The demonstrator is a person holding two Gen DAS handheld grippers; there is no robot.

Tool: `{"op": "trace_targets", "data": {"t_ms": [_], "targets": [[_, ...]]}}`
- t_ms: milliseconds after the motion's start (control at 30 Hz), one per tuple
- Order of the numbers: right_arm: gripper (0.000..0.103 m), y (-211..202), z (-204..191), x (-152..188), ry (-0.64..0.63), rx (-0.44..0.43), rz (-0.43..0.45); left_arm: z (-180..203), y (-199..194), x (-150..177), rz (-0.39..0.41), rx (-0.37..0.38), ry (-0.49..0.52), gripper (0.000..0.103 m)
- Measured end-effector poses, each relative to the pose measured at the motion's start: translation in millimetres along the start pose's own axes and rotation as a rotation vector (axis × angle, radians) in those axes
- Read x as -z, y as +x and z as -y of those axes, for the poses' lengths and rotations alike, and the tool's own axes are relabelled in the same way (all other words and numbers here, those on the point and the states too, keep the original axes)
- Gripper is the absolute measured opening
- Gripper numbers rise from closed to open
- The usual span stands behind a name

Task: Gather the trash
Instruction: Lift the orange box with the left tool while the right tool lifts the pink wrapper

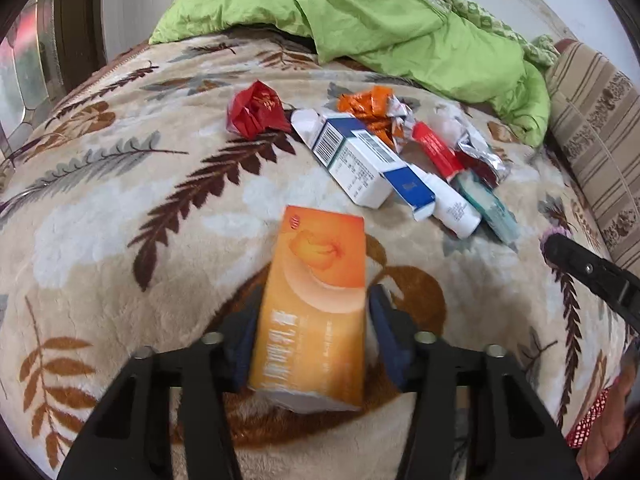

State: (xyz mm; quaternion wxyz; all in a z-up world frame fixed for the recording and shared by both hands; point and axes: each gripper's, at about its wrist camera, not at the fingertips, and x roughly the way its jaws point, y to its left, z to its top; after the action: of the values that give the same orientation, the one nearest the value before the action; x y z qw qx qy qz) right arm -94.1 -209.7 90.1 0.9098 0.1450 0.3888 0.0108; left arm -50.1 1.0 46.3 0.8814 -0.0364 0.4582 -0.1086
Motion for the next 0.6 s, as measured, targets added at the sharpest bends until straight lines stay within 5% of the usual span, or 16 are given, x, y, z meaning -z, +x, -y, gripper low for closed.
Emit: {"op": "trace_targets", "data": {"t_ms": [367,600], "targets": [[0.033,-7.9,-17.1,2.9,-0.064,-0.005,0.035,15.8,-37.3,5.2,0.192,-0.030,0.082,0.045],[0.033,-6.7,-27.2,2.8,-0.108,0.000,0.055,22.3,-46.3,3.3,0.247,-0.050,0.138,0.045]]}}
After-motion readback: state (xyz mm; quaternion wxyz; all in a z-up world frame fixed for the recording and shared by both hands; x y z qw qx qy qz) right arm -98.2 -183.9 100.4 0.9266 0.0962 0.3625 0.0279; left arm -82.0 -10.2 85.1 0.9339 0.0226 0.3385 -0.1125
